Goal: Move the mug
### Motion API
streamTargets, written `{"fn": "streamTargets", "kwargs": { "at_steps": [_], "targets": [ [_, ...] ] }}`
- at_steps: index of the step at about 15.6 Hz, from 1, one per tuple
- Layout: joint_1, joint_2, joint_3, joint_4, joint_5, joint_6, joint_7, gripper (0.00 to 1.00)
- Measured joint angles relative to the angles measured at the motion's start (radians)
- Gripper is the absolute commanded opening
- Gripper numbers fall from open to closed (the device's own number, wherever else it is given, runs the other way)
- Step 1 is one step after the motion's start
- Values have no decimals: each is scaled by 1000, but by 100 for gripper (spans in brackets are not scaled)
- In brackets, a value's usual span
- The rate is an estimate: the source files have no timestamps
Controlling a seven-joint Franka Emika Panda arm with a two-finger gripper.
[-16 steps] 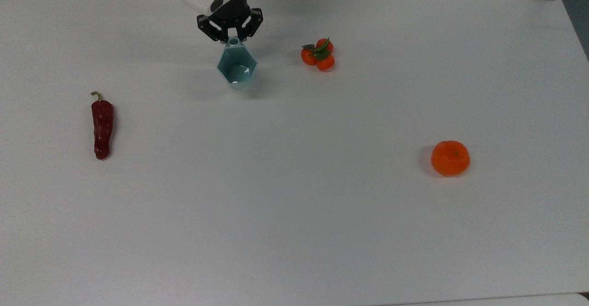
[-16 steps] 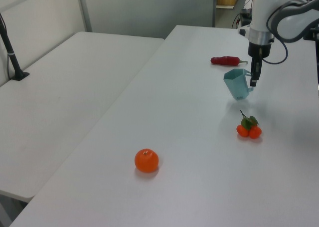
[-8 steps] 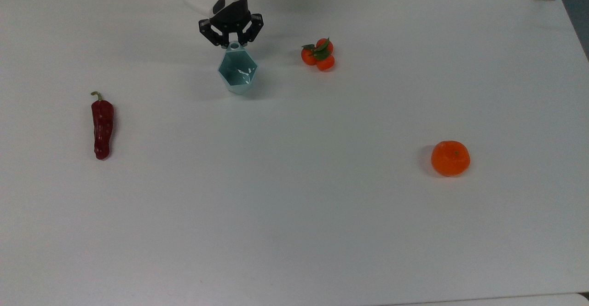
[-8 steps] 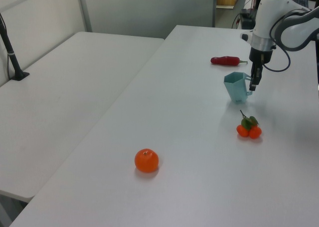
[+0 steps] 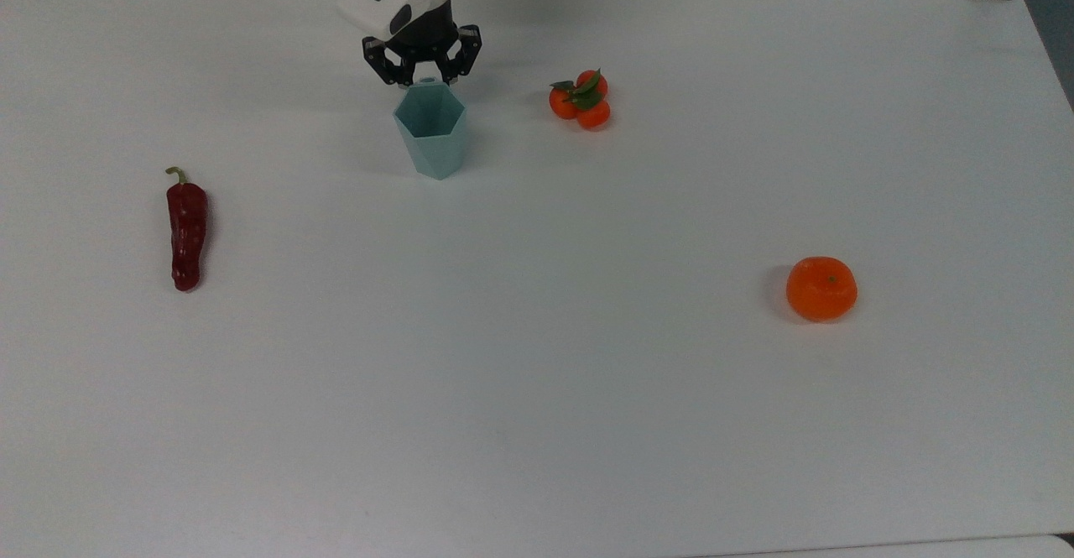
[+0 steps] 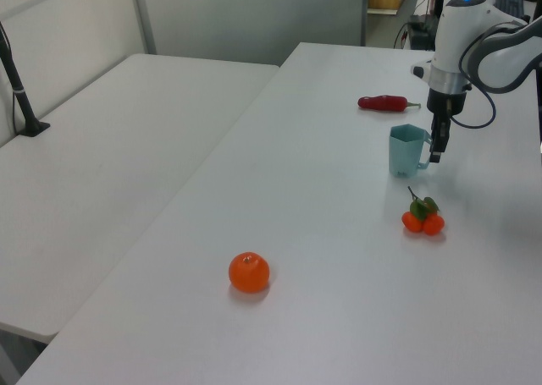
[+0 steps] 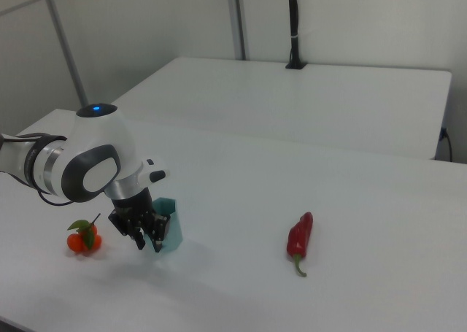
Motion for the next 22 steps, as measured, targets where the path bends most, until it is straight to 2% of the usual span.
{"fn": "streamTargets", "kwargs": {
  "at_steps": [2, 3, 4, 8, 12, 15, 19, 22],
  "targets": [
    [0, 0, 0, 1, 0, -14, 0, 83],
    [0, -2, 0, 3, 0, -28, 0, 96],
    [0, -4, 0, 8, 0, -47, 0, 100],
    [4, -15, 0, 95, 1, -192, 30, 100],
    [42, -22, 9, 302, 7, -448, 105, 100],
    [48, -24, 22, 459, 54, -584, 154, 100],
    [48, -13, 22, 602, 96, -685, 213, 100],
    [42, 11, 21, 663, 103, -689, 254, 100]
  ]
}}
